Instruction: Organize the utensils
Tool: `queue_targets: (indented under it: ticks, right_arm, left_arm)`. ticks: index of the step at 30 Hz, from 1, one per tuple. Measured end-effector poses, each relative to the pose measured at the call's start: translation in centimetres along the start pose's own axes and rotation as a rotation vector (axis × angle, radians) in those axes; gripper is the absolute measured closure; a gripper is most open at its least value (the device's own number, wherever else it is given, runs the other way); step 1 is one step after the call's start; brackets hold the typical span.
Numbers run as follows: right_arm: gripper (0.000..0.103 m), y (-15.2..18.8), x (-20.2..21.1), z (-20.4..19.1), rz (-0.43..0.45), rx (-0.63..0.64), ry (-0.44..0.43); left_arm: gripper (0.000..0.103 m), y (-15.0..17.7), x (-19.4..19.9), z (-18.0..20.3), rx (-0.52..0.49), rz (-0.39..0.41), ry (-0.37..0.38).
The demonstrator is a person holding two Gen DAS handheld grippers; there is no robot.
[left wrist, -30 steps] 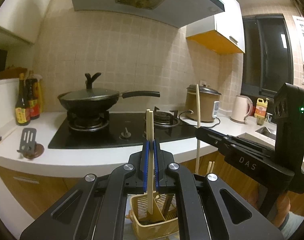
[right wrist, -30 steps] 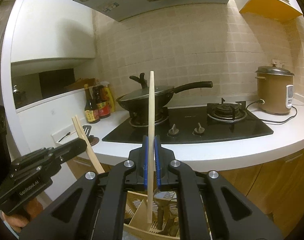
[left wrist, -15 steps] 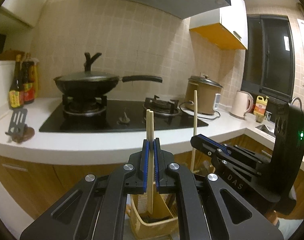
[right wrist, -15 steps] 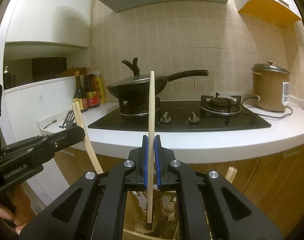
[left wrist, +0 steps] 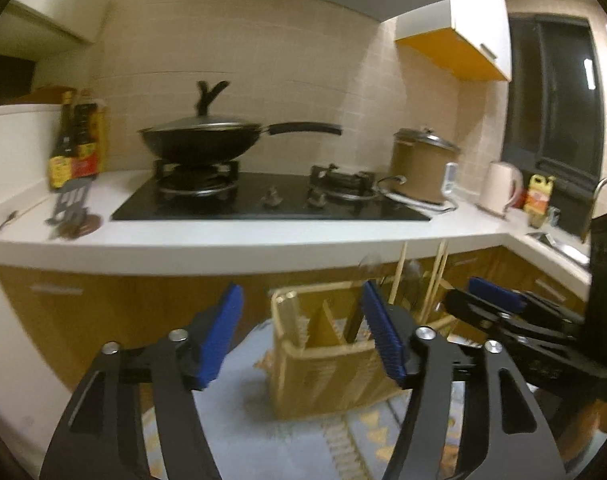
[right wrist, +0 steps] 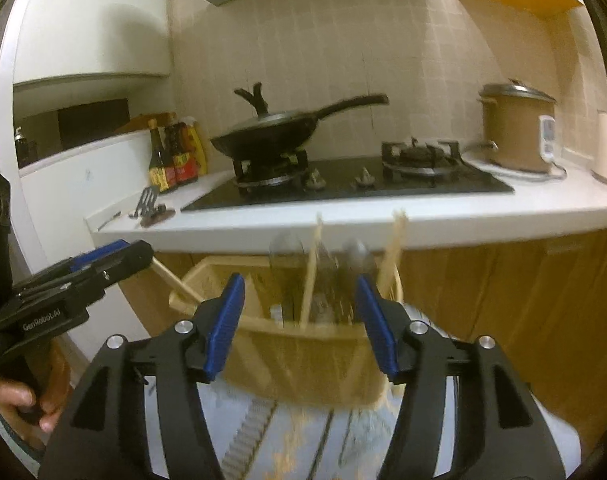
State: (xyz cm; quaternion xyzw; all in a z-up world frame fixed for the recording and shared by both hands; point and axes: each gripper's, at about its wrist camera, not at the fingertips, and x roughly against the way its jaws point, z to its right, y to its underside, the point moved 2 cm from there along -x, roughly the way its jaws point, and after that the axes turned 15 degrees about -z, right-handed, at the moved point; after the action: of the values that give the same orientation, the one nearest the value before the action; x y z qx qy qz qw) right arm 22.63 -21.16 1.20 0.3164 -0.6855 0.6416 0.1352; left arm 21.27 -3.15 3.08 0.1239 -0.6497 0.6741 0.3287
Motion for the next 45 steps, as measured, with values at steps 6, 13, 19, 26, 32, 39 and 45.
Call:
queue_targets:
  ticks: [6, 13, 19, 26, 32, 39, 45]
  right_arm:
    - [0.047, 4.8, 0.7, 0.0, -0.055, -0.041, 0.034]
    - [0.034, 6.7, 2.5, -0.8, -0.004, -0.036, 0.076]
    - [0.028, 7.4, 3.4, -1.3, 0.071, -0.026, 0.123]
    - [0.023, 8.2, 3.1, -1.2, 0.089, -0.002, 0.148]
    - [0.022, 8.4, 2.7, -0.3, 0.075, 0.003, 0.161]
    - [0.018, 8.5, 2.7, -0.3, 0.079, 0.007, 0.173]
    - [0.016, 8.6, 2.7, -0.6, 0.080, 0.018, 0.180]
  left_arm:
    - [0.028, 3.7, 0.8, 1.1, 0.003, -0.040, -0.098]
    - [0.026, 5.7, 1.4, 1.8, 0.016, -0.035, -0.116]
    - [0.016, 6.6, 1.9, 2.4, 0.032, 0.017, -0.176]
    - [0.016, 7.5, 0.6, 3.3, 0.002, 0.018, -0.201]
    - [0.016, 8.1, -0.4, 3.6, -0.018, -0.002, -0.212]
    - [0.013, 8.3, -0.4, 3.2, -0.007, -0.003, -0.226]
    - [0.013, 8.4, -0.4, 3.2, -0.004, -0.006, -0.232]
